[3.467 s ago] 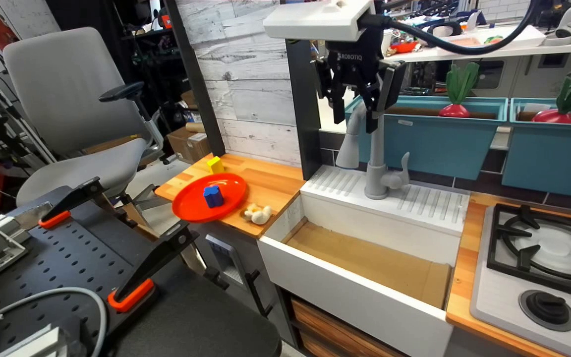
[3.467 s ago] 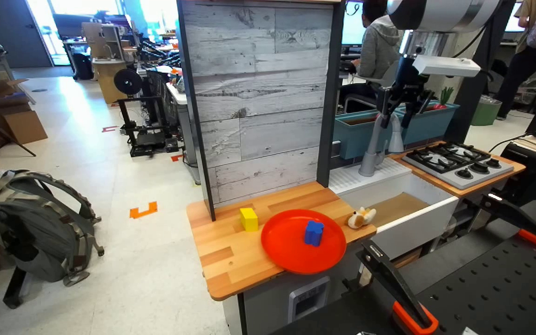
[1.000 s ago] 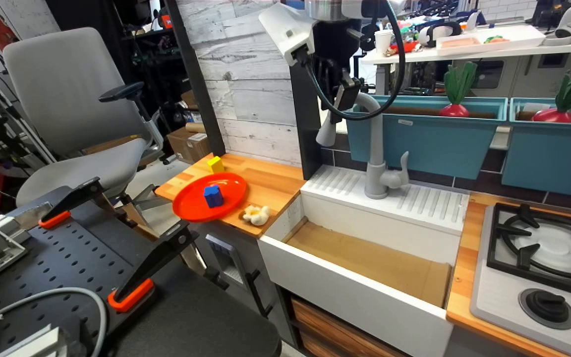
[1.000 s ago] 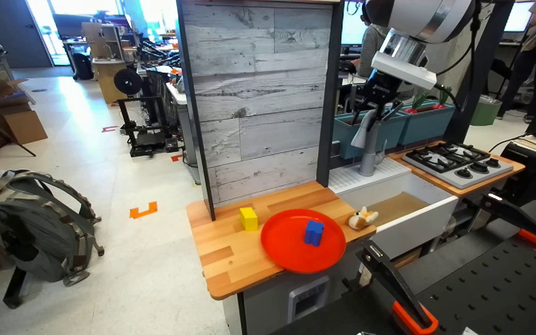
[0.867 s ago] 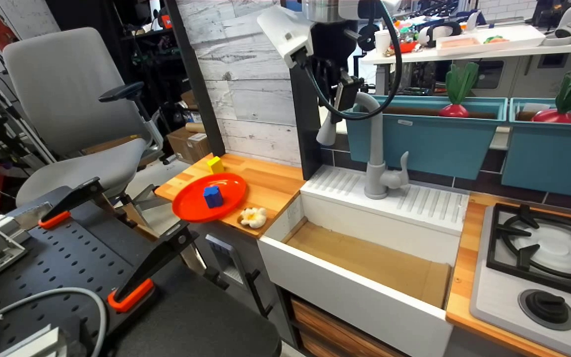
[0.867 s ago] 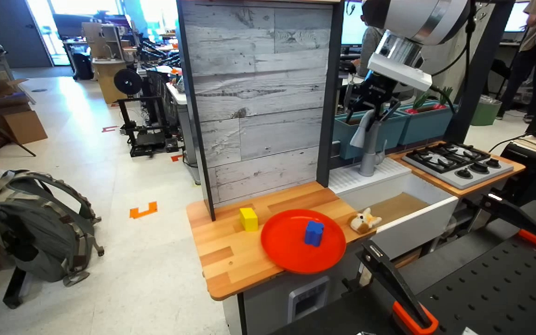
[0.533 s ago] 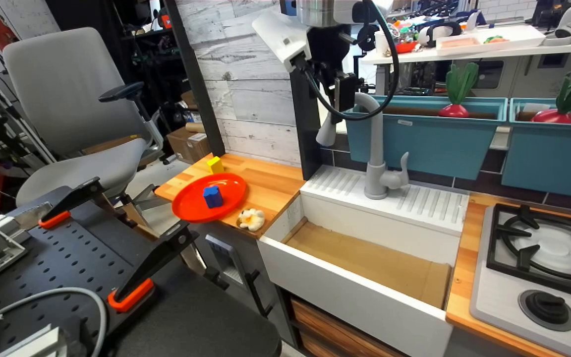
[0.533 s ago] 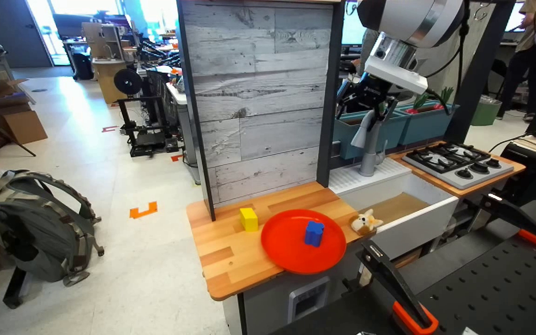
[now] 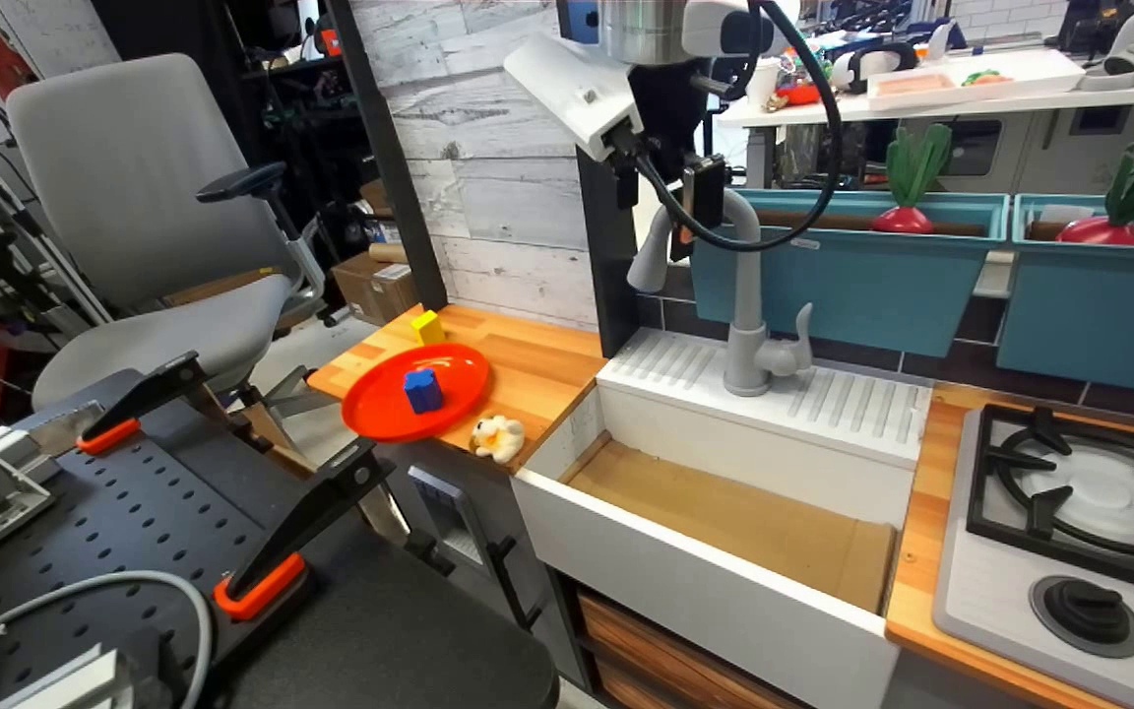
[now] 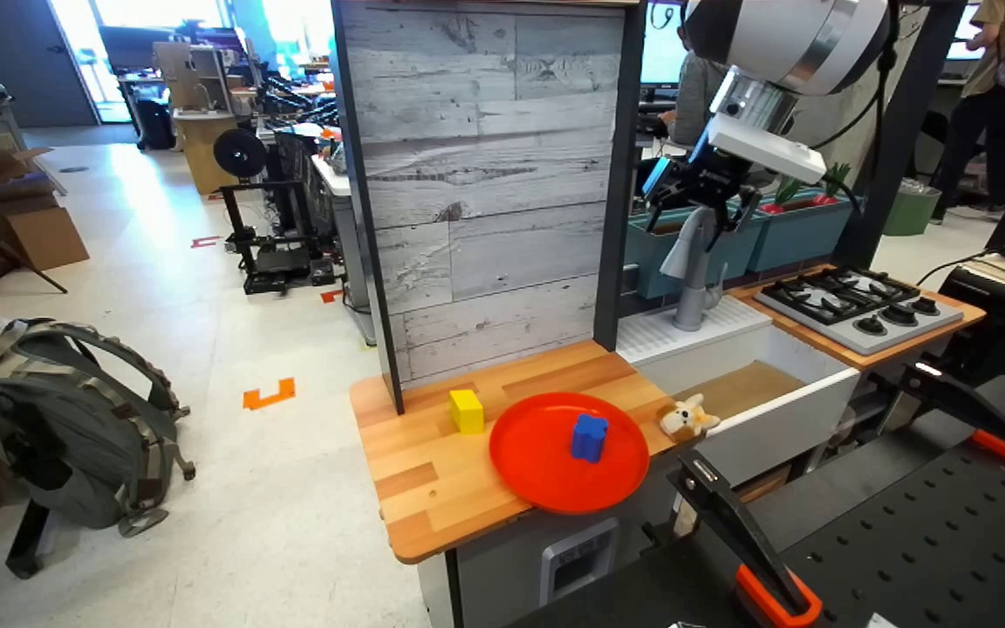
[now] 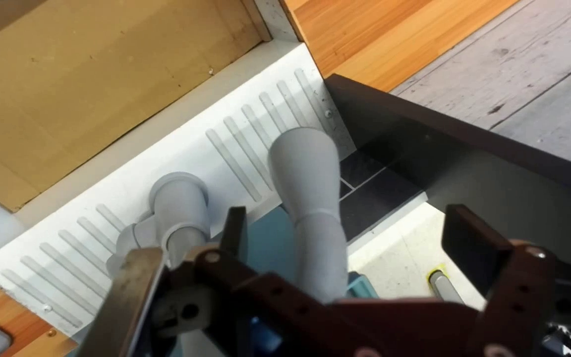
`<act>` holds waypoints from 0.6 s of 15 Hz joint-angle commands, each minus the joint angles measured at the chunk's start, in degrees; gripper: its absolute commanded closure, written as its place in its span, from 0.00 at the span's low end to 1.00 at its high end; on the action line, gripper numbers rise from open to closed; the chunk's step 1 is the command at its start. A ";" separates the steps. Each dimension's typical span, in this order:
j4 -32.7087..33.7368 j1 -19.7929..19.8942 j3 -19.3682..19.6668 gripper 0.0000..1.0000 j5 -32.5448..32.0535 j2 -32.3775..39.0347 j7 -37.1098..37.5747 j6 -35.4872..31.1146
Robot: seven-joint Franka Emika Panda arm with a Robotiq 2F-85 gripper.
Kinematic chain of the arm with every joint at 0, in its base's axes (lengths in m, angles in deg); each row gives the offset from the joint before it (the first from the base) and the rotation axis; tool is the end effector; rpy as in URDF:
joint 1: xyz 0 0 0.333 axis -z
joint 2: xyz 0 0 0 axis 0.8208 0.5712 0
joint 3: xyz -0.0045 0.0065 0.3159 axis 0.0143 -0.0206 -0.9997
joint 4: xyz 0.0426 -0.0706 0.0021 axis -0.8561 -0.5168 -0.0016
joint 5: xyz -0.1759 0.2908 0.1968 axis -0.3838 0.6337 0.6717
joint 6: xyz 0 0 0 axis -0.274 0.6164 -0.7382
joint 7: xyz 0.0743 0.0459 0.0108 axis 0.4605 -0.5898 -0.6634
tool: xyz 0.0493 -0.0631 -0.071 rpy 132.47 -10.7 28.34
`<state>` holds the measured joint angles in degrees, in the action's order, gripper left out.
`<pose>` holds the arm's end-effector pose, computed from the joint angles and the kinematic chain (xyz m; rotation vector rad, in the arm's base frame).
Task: Turn the faucet to the left
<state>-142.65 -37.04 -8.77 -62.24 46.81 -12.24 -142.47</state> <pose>0.6629 -0.1672 0.1494 -2.7874 0.6538 -0.2121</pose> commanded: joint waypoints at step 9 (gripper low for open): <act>-26.63 0.89 -0.42 0.00 -3.52 -19.20 -16.14 -1.29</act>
<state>-160.74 -34.85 -8.89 -63.97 35.10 -26.32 -142.46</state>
